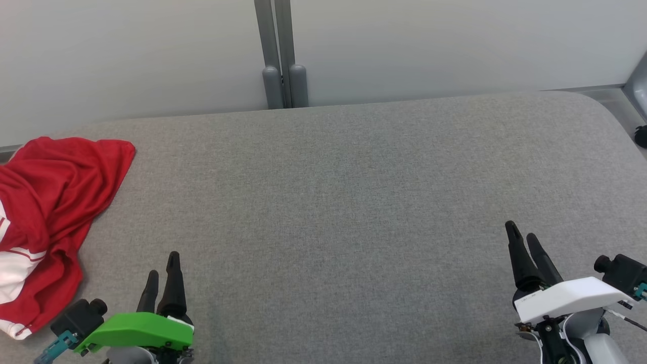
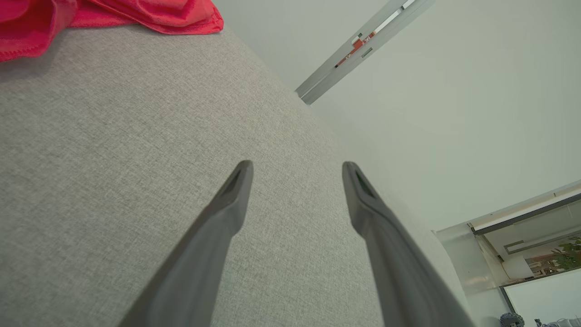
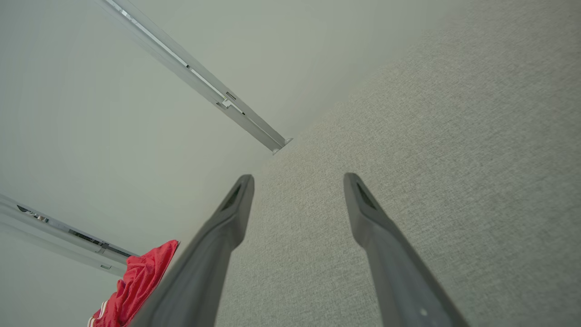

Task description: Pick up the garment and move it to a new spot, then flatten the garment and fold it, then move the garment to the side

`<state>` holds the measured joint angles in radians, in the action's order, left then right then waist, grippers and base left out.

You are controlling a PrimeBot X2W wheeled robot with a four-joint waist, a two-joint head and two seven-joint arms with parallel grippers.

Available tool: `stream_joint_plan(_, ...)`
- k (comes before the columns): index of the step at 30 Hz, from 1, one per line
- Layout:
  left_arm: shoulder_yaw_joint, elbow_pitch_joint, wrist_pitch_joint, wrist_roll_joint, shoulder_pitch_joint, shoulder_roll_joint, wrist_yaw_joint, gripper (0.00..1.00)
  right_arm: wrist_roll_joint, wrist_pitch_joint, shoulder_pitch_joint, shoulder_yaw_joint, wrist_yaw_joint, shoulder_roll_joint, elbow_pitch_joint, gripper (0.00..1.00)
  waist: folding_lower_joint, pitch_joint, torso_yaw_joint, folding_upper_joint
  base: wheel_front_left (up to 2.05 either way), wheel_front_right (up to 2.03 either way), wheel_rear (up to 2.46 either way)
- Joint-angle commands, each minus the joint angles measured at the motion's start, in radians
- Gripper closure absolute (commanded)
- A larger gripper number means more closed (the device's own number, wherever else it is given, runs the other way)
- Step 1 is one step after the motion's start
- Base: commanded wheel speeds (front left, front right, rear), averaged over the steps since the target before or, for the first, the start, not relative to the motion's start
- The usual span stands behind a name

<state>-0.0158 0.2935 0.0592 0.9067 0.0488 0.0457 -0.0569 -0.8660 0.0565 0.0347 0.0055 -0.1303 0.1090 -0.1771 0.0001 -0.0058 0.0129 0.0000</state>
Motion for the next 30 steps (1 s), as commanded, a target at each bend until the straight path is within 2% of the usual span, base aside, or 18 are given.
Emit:
stream_joint_plan(1,-0.005,-0.007,0.010,-0.043,0.001,0.013,0.003,0.00,0.041,0.013,0.018,0.005,0.000,0.010,0.010,0.00,0.0000,-0.001,0.001,0.0000,0.00,0.00,0.00)
stream_joint_plan(11,-0.020,-0.002,0.046,-0.199,-0.002,0.025,0.001,0.00,0.205,0.048,0.010,0.020,0.000,0.011,0.003,0.00,0.0000,-0.004,0.002,0.0000,0.00,0.00,0.00)
stream_joint_plan(30,-0.049,-0.015,0.098,-0.430,-0.009,0.035,0.004,0.00,0.425,0.101,-0.005,0.030,0.000,0.016,0.009,0.00,0.0000,-0.008,0.007,0.0000,0.00,0.00,0.00)
